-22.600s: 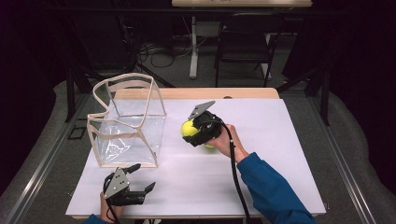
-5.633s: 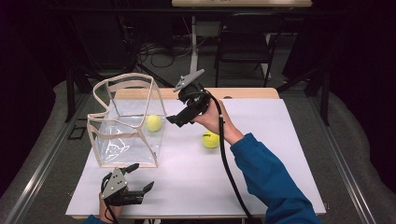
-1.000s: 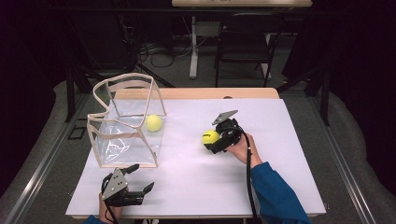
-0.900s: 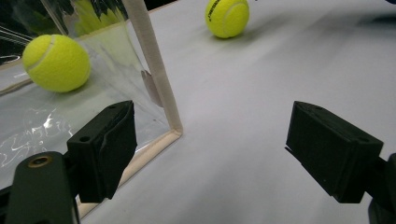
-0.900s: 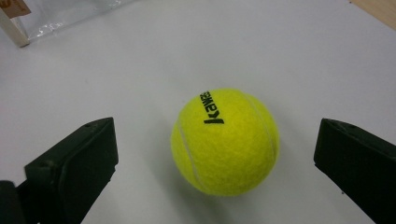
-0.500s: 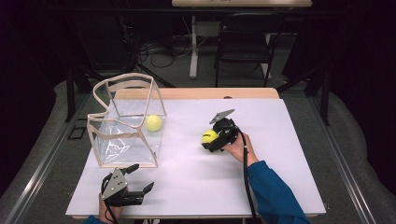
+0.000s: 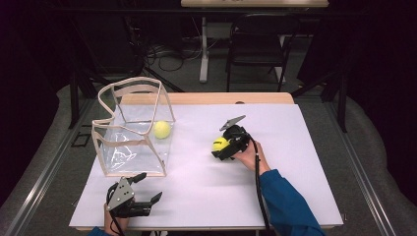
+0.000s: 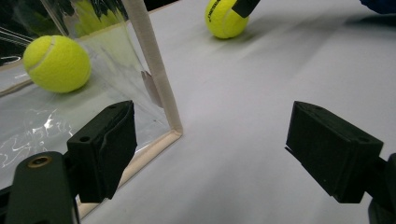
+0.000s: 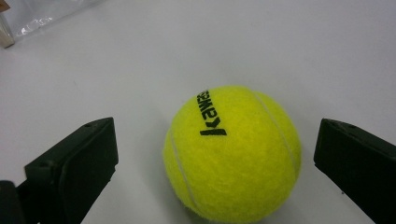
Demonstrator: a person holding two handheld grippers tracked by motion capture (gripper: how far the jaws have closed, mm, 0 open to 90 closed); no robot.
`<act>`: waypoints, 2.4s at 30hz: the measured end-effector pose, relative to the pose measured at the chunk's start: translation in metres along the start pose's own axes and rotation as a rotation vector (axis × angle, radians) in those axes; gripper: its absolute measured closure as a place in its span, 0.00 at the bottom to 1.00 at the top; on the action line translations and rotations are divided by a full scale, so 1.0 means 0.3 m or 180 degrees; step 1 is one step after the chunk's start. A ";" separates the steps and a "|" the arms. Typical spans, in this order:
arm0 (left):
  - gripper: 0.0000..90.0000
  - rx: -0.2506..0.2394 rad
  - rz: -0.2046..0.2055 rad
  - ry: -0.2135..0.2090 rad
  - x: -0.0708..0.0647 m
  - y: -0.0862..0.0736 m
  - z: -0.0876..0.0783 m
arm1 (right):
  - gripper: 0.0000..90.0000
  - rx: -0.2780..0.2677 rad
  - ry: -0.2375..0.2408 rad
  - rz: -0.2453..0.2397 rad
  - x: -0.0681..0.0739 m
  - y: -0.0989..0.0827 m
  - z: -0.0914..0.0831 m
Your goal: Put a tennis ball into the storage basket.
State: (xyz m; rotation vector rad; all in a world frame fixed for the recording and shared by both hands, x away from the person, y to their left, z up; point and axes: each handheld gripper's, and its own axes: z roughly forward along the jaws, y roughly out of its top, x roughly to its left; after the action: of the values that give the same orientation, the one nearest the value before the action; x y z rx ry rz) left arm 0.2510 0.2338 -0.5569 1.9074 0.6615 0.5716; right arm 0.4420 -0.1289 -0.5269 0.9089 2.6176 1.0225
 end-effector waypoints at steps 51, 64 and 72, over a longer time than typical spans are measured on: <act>0.18 0.0002 -0.0010 -0.0006 0.000 0.000 0.005 | 0.29 0.0118 -0.0111 -0.0092 0.011 0.006 -0.013; 0.18 -0.0008 -0.0006 -0.0007 0.002 -0.001 0.003 | 0.29 0.0036 -0.0158 -0.0153 0.024 0.018 -0.044; 0.18 0.0002 -0.0006 0.0009 0.000 -0.001 0.004 | 0.29 -0.0007 -0.0165 -0.0157 0.027 0.022 -0.064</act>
State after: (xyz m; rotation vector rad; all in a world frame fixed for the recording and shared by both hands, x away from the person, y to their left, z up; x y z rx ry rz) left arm 0.2517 0.2332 -0.5575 1.9067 0.6653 0.5730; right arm 0.4316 -0.1309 -0.5081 0.8540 2.5822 0.9763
